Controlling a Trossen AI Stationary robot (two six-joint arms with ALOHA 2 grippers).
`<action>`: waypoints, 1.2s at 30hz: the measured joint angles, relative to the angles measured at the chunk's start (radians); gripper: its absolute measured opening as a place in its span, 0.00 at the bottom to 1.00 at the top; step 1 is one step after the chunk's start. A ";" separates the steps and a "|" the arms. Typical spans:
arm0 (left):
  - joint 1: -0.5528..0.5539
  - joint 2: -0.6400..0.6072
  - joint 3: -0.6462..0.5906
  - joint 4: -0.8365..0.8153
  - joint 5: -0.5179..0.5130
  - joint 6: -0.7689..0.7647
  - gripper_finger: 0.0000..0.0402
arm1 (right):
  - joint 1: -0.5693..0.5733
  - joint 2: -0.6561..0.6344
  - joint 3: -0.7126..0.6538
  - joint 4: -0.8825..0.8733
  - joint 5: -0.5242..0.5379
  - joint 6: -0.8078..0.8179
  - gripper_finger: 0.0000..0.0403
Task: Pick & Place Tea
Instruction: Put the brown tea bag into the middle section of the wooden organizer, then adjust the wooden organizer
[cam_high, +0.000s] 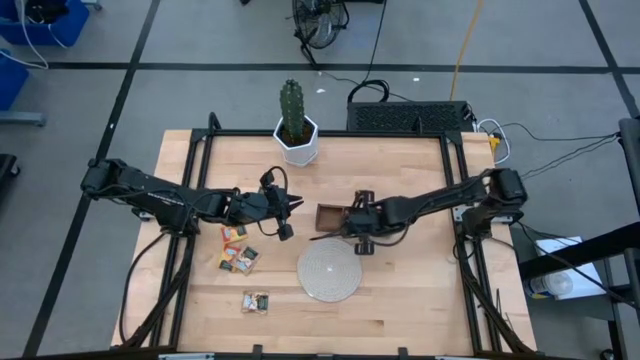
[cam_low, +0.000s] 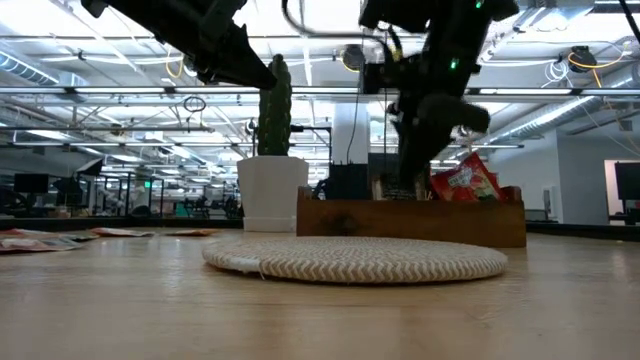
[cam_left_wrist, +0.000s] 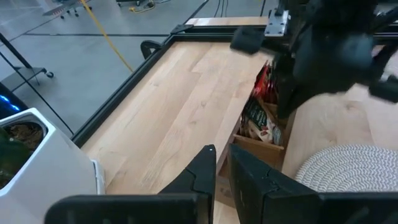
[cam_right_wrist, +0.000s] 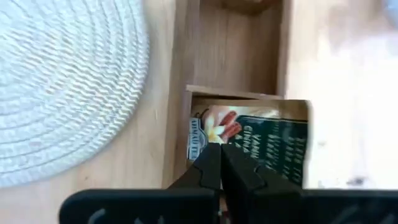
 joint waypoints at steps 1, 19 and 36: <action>0.000 0.000 0.000 0.000 0.000 0.000 0.12 | 0.007 -0.020 0.000 -0.008 0.001 0.006 0.00; 0.000 0.000 0.000 0.008 0.000 0.026 0.12 | 0.086 -0.393 -0.520 -0.021 0.044 0.594 0.00; 0.000 0.000 0.000 0.017 0.000 0.006 0.12 | -0.060 -0.396 -0.730 0.505 0.015 0.326 0.00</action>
